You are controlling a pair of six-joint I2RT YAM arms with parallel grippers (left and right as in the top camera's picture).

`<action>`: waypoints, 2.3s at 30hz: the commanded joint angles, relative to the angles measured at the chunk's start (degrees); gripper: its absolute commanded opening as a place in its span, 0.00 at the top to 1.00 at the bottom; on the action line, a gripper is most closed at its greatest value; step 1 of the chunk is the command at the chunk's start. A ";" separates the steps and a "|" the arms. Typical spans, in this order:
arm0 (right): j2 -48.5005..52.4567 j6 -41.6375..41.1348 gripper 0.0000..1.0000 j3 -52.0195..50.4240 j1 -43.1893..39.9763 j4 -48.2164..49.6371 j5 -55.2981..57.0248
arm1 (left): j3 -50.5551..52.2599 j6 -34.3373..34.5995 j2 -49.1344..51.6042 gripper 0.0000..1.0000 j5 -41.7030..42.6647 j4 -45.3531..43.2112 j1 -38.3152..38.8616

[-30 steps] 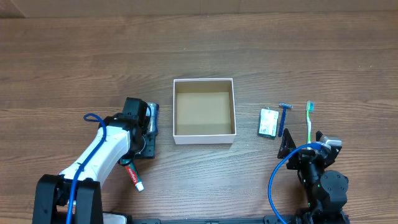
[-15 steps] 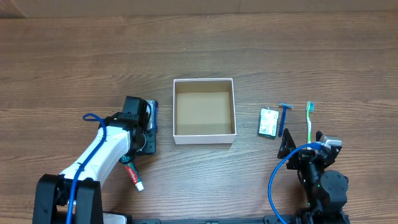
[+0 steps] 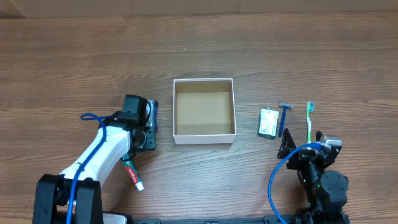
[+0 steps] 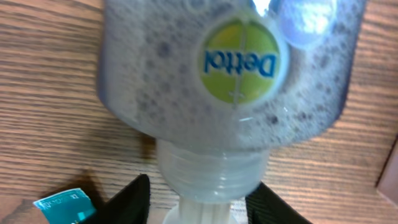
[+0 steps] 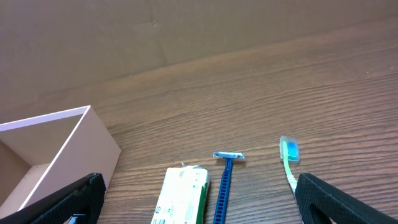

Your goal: Pack container

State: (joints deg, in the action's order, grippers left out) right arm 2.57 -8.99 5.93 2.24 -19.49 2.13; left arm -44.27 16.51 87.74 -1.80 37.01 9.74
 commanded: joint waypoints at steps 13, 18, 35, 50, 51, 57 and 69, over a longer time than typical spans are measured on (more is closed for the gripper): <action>-0.35 0.09 0.00 -0.09 -0.24 0.35 0.37 | -6.88 0.39 -2.14 0.74 -1.73 9.55 -0.07; -0.35 0.09 0.00 -0.09 -0.24 0.35 0.37 | -13.88 0.39 -4.68 0.74 -1.70 15.67 -0.02; -0.35 0.09 0.00 -0.09 -0.24 0.35 0.37 | -8.92 2.84 -3.04 0.16 -2.25 7.45 -0.35; -0.35 0.09 0.00 -0.09 -0.24 0.35 0.37 | -8.74 3.08 -0.46 0.30 -0.83 7.30 -0.44; -0.35 0.09 0.00 -0.09 -0.24 0.35 0.37 | -8.74 3.28 -0.48 0.30 -0.42 9.09 -0.35; -0.35 0.09 0.00 -0.09 -0.24 0.35 0.37 | -7.56 3.85 -0.48 0.30 -0.04 16.11 -0.33; -0.35 0.09 0.00 -0.09 -0.24 0.35 0.37 | 1.97 5.81 -0.48 0.30 0.35 6.21 -0.33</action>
State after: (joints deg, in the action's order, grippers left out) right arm 2.57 -8.99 5.93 2.24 -19.46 2.13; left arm -43.99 20.99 86.83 -2.15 44.62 9.69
